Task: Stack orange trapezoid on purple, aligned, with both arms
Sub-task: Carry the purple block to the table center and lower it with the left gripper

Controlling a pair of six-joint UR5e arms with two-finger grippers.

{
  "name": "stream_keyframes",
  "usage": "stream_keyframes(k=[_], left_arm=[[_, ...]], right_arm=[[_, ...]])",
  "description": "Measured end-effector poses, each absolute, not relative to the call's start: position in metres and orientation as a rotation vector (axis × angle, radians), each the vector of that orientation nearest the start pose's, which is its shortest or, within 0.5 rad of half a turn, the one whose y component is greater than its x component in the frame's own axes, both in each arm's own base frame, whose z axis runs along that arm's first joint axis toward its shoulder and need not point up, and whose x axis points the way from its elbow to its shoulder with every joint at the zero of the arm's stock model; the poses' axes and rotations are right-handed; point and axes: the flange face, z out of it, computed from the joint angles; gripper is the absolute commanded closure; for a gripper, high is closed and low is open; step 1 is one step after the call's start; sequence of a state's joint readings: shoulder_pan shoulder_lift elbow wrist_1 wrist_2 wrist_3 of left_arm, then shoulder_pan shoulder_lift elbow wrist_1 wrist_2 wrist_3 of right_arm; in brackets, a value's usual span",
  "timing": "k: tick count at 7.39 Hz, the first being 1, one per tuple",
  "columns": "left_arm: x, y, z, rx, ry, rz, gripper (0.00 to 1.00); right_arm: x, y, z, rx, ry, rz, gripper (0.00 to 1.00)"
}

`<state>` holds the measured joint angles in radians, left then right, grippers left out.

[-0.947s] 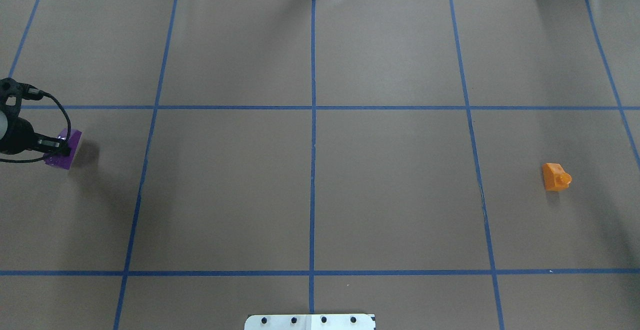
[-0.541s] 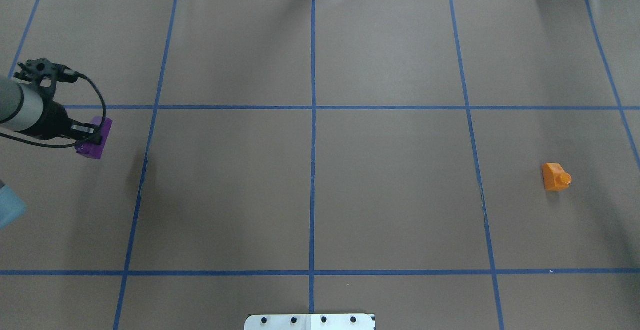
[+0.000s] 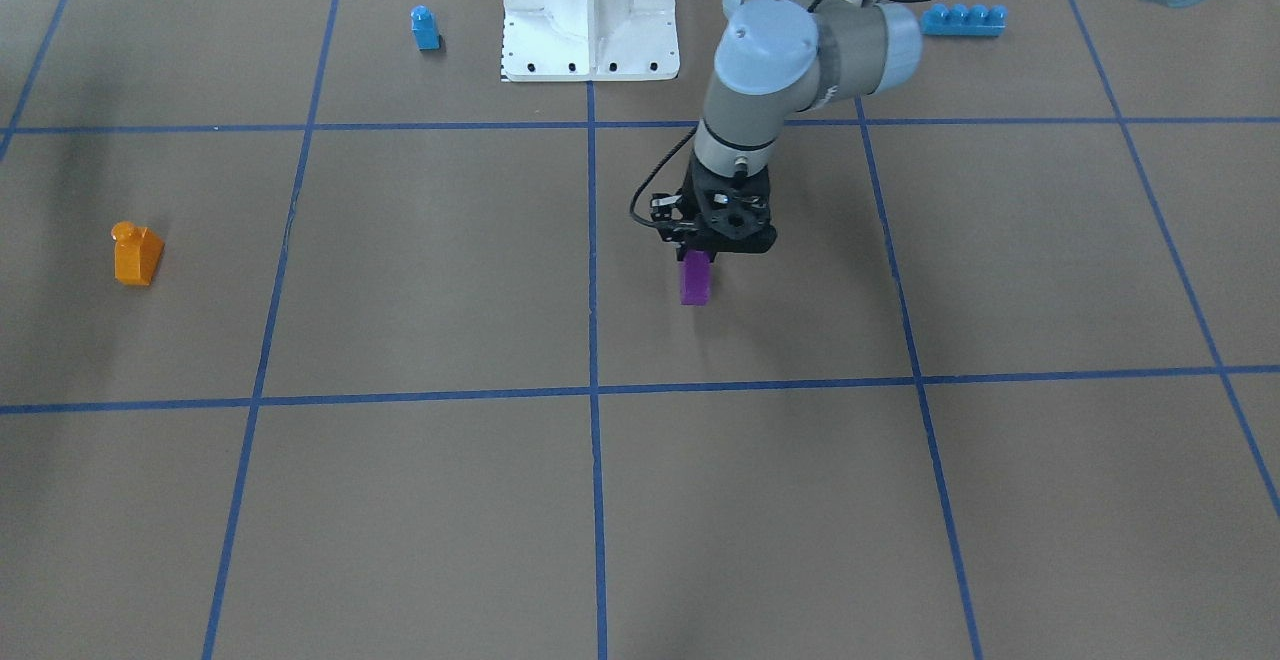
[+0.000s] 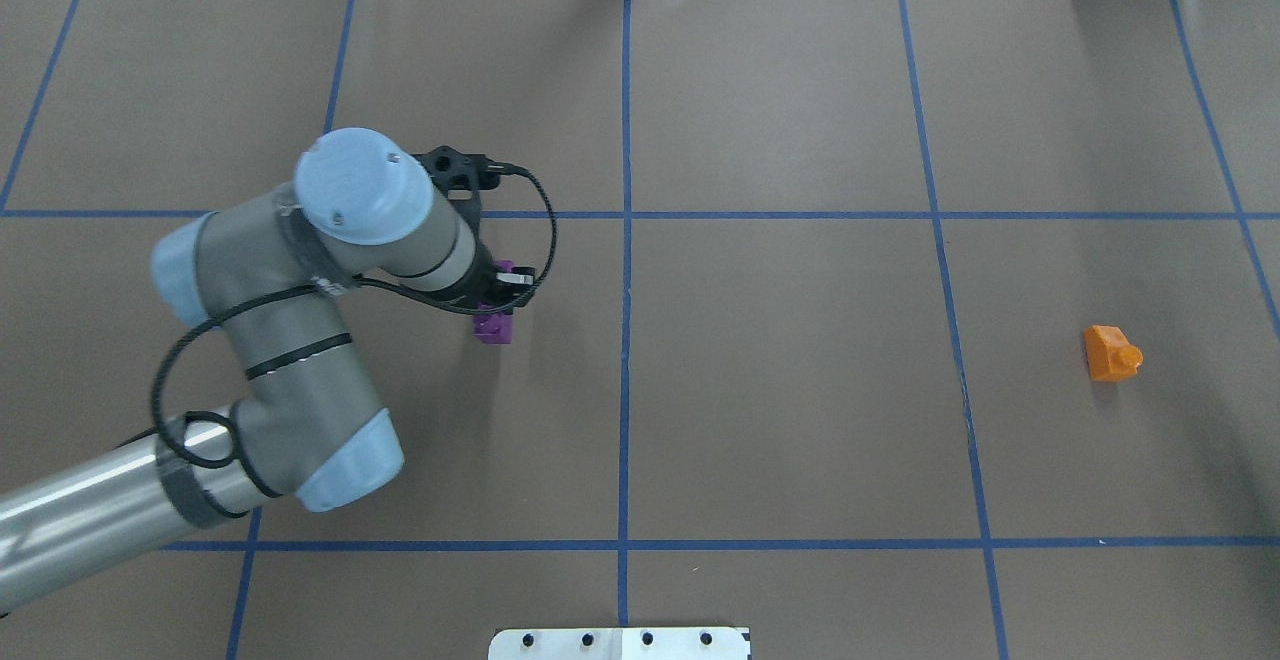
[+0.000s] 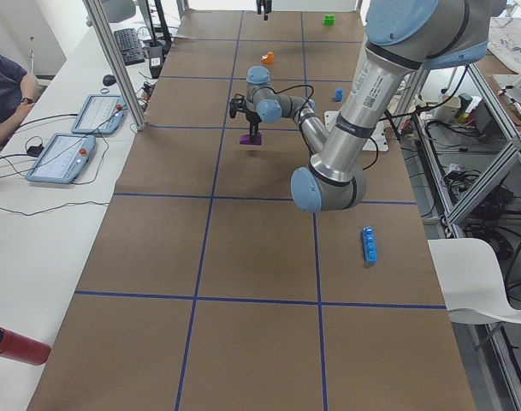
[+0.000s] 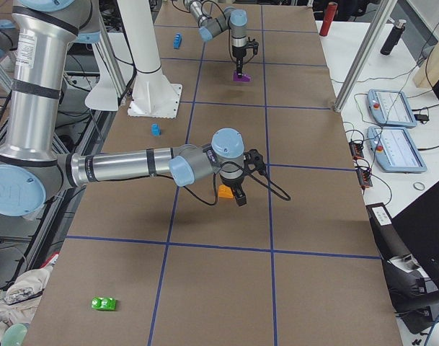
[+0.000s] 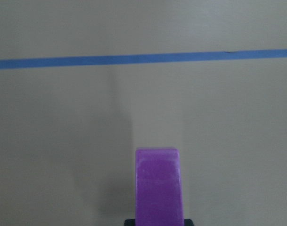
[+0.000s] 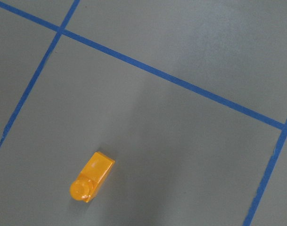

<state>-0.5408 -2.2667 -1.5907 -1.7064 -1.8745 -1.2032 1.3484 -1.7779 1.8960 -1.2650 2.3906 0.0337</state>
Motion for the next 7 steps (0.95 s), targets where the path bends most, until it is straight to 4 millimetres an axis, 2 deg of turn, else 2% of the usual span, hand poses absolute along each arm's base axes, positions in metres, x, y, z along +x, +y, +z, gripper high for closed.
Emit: stream_keyframes(k=[1, 3, 7], left_arm=[[0.584, -0.453, 0.199, 0.106, 0.876, -0.045, 1.00], [0.615, -0.439, 0.187, 0.122, 0.859, -0.042, 1.00], [0.629, -0.426, 0.177, 0.134, 0.861, -0.027, 1.00]], right_arm=[[-0.034, -0.424, 0.553, 0.295, -0.855, -0.350, 0.00], [-0.034, -0.424, 0.554, 0.294, -0.855, -0.349, 0.00], [-0.034, -0.423, 0.554, 0.292, -0.854, -0.348, 0.00]])
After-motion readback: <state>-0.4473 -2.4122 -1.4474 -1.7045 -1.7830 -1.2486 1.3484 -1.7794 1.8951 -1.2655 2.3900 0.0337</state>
